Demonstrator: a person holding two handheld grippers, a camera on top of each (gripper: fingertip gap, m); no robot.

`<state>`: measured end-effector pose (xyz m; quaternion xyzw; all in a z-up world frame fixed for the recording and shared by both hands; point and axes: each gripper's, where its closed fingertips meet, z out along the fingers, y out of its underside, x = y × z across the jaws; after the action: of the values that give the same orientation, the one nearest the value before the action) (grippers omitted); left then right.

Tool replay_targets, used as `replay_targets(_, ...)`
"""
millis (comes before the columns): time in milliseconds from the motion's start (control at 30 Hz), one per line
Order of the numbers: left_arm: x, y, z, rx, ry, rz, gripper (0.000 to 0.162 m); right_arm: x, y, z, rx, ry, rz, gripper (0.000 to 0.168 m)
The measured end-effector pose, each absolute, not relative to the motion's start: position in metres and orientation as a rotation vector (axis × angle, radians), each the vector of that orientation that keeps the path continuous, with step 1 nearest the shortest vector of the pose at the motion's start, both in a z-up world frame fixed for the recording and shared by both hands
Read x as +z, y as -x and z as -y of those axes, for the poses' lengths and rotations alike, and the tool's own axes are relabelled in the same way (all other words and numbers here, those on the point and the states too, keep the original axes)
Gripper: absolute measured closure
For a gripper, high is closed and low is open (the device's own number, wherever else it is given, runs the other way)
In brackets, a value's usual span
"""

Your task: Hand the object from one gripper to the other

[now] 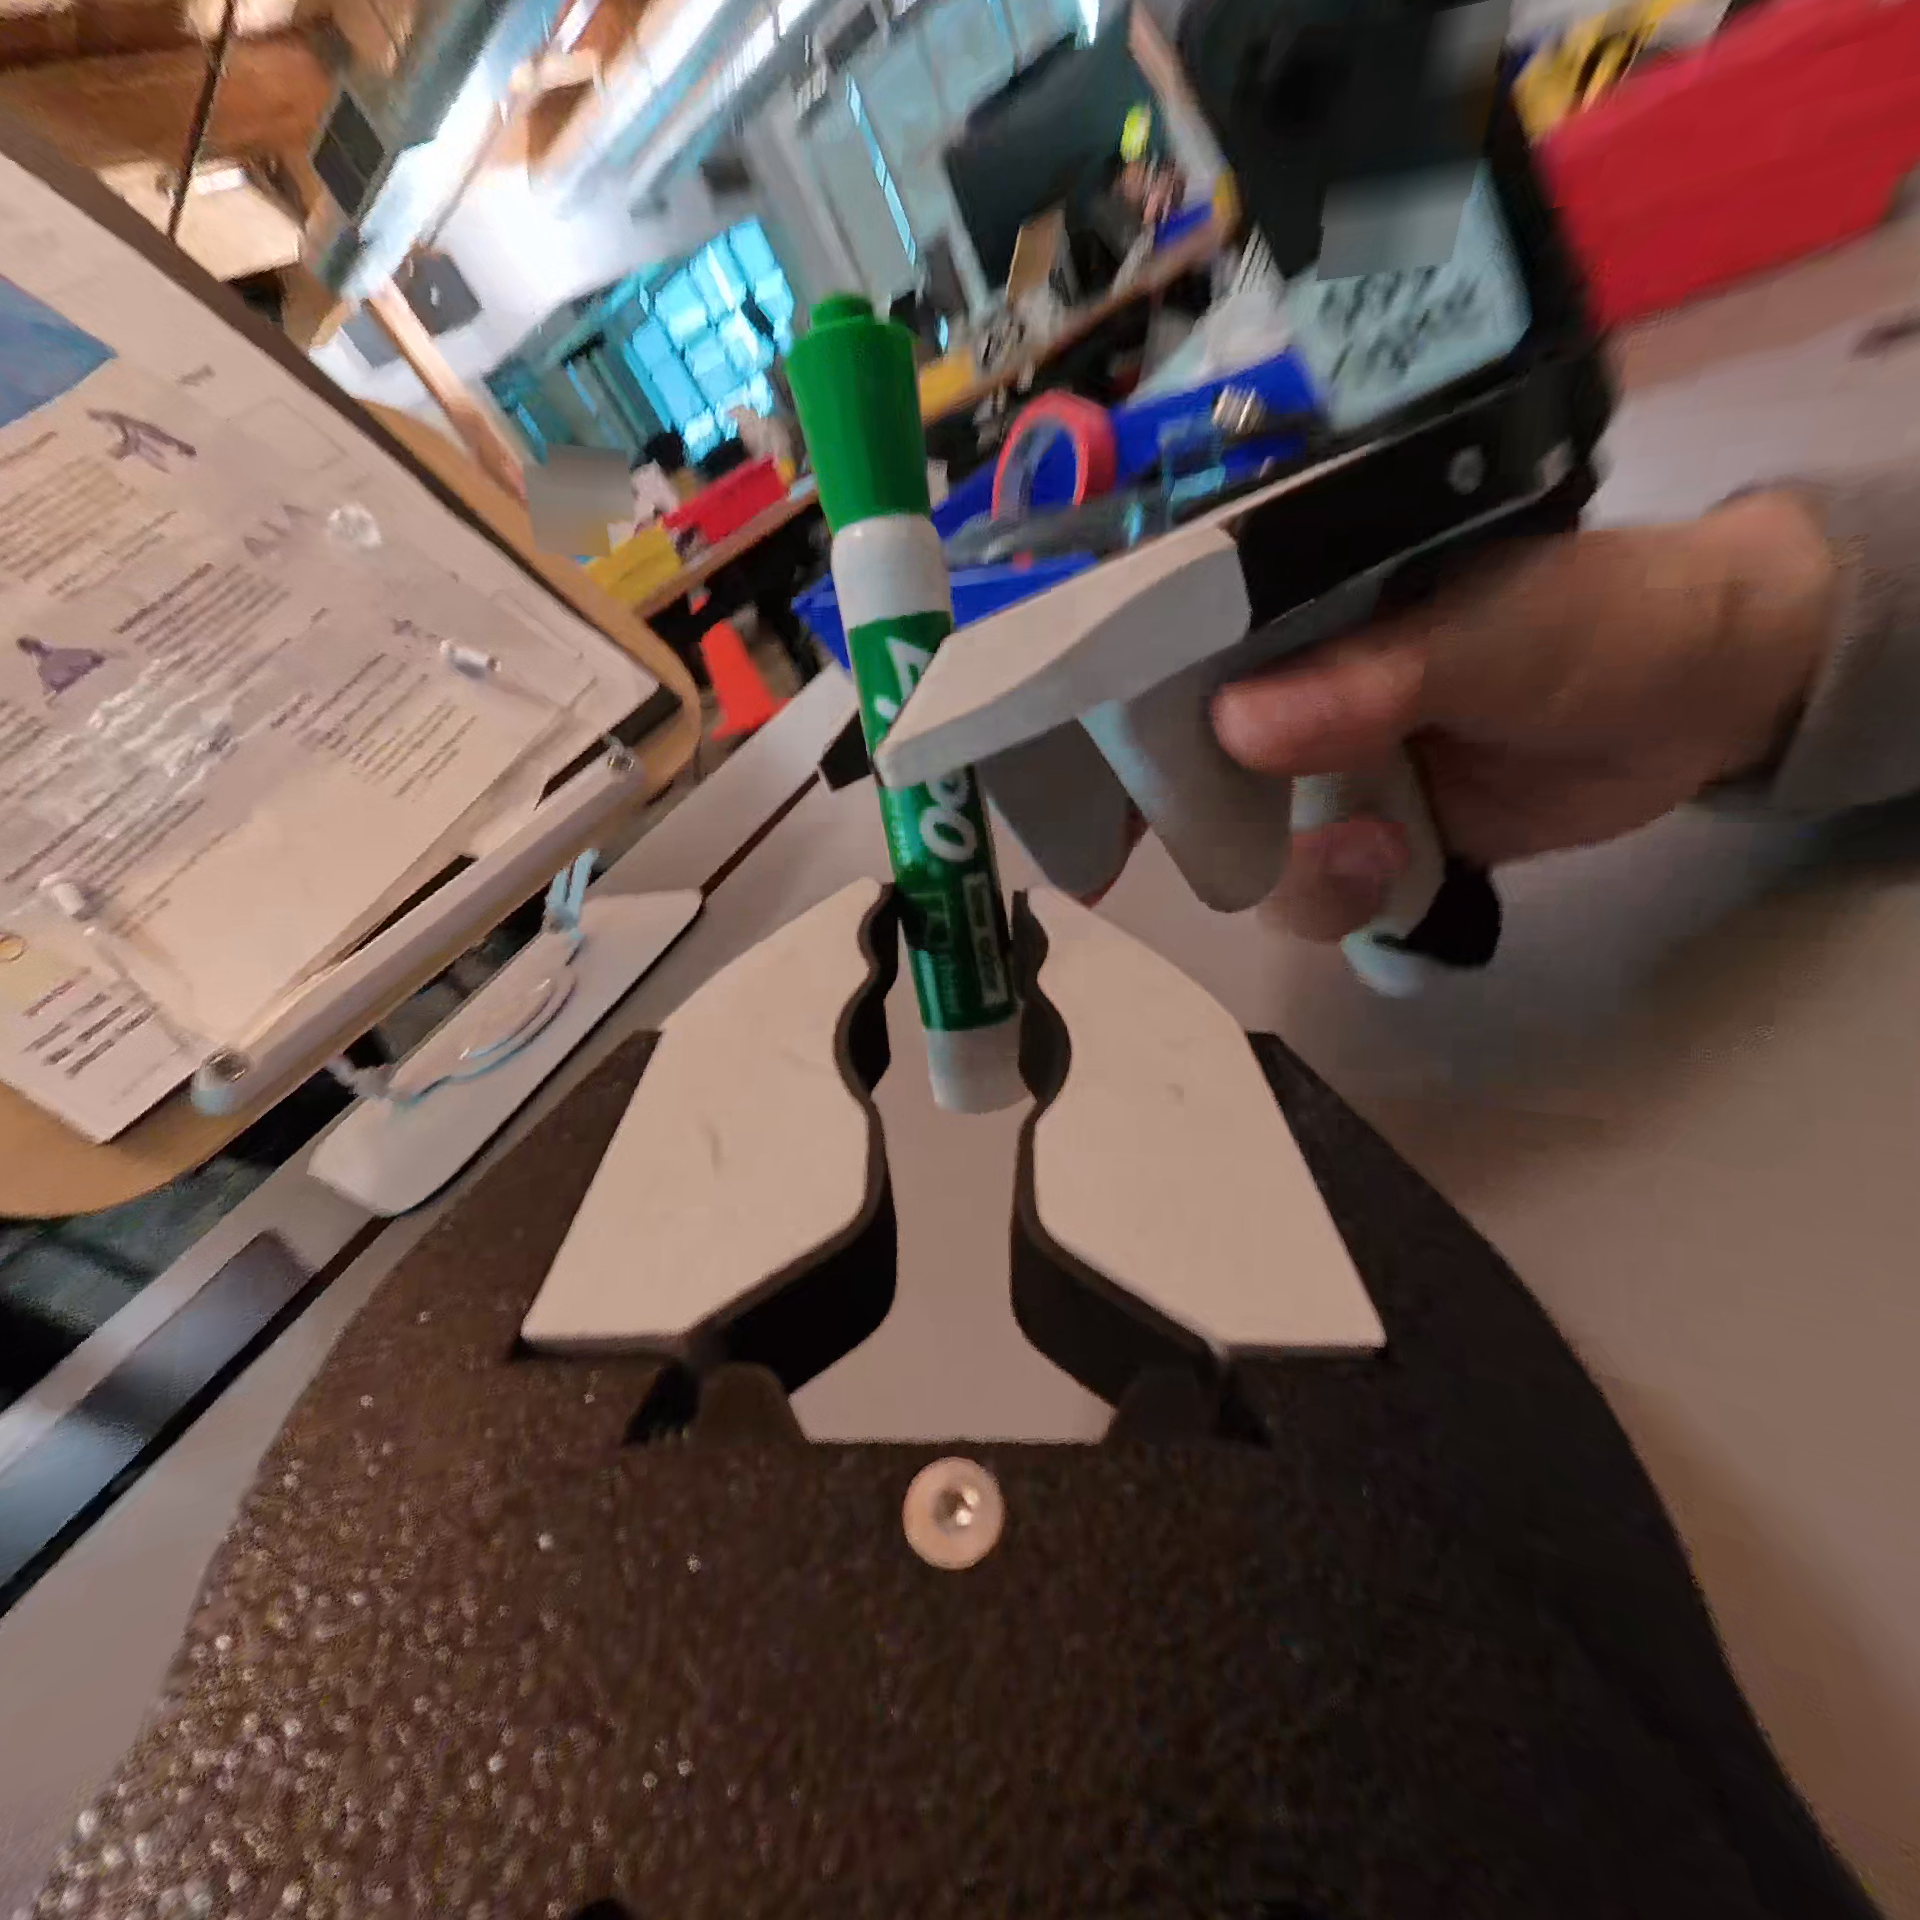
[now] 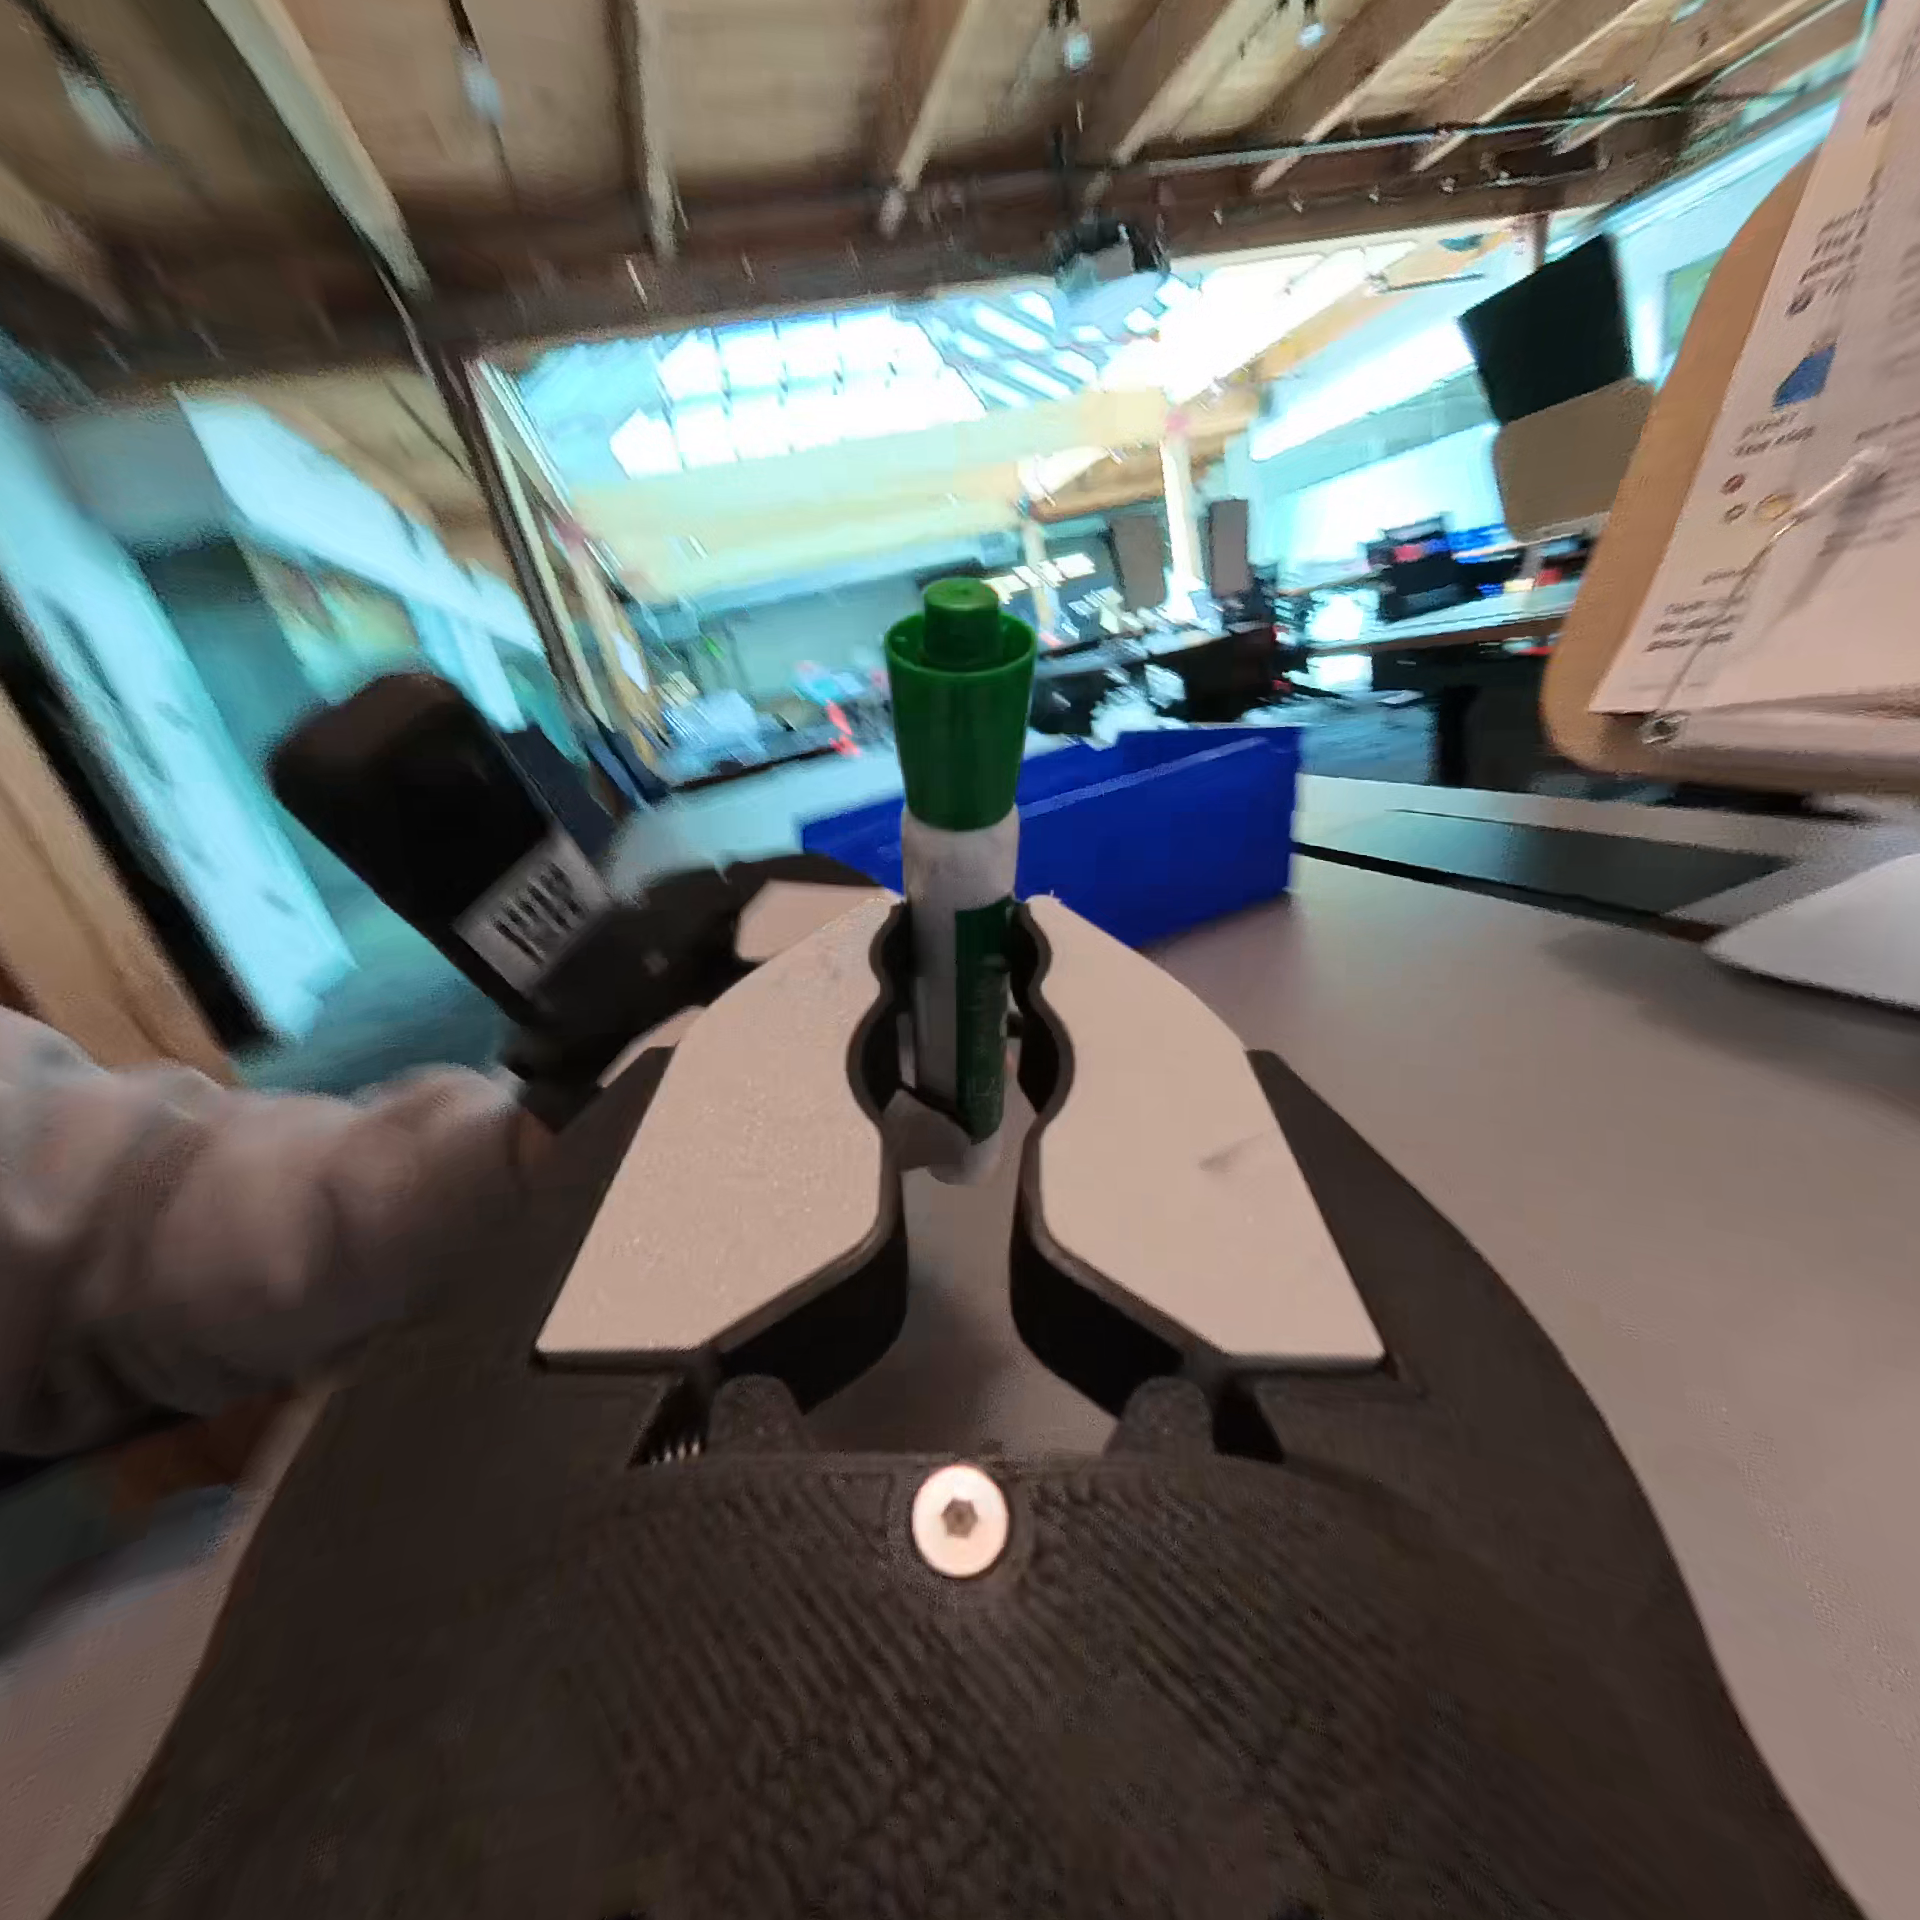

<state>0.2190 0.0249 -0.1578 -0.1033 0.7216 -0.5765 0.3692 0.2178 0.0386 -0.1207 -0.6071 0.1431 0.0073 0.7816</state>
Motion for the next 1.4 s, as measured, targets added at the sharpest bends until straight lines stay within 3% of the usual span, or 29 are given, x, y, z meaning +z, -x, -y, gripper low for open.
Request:
replay_targets(167,-0.147,-0.215,-0.023,-1.708,0.299,-1.782,0.119,-0.099,-0.233,-0.014,0.559,0.915,-0.495,0.15)
replay_targets(533,-0.133,-0.208,-0.023,-1.649,0.215,-1.667,0.141,-0.104,-0.224,-0.024,0.596,0.968,-0.453,0.148)
replay_targets(600,-0.13,-0.209,-0.028,-1.699,0.273,-1.689,0.142,-0.112,-0.233,-0.024,0.454,1.035,-0.492,0.14)
replay_targets(767,-0.132,-0.228,-0.051,-1.645,0.453,-1.699,0.142,-0.138,-0.266,-0.014,-0.31,1.397,-0.43,0.093)
replay_targets(867,-0.141,-0.231,-0.052,-1.618,0.492,-1.785,0.142,-0.144,-0.281,-0.001,-0.944,1.599,-0.215,0.082)
replay_targets(1033,-0.143,-0.221,-0.038,-1.68,0.441,-1.837,0.142,-0.147,-0.28,0.0,-1.621,1.712,0.214,0.088)
replay_targets(1233,-0.139,-0.218,-0.037,-1.696,0.426,-1.825,0.142,-0.146,-0.282,0.005,-1.605,1.718,0.159,0.134)
replay_targets(1333,-0.137,-0.218,-0.039,-1.751,0.454,-1.821,0.142,-0.149,-0.283,0.006,-1.651,1.74,0.215,0.149)
replay_targets(1400,-0.135,-0.218,-0.04,-1.789,0.481,-1.821,0.142,-0.151,-0.282,0.004,-1.681,1.756,0.255,0.149)
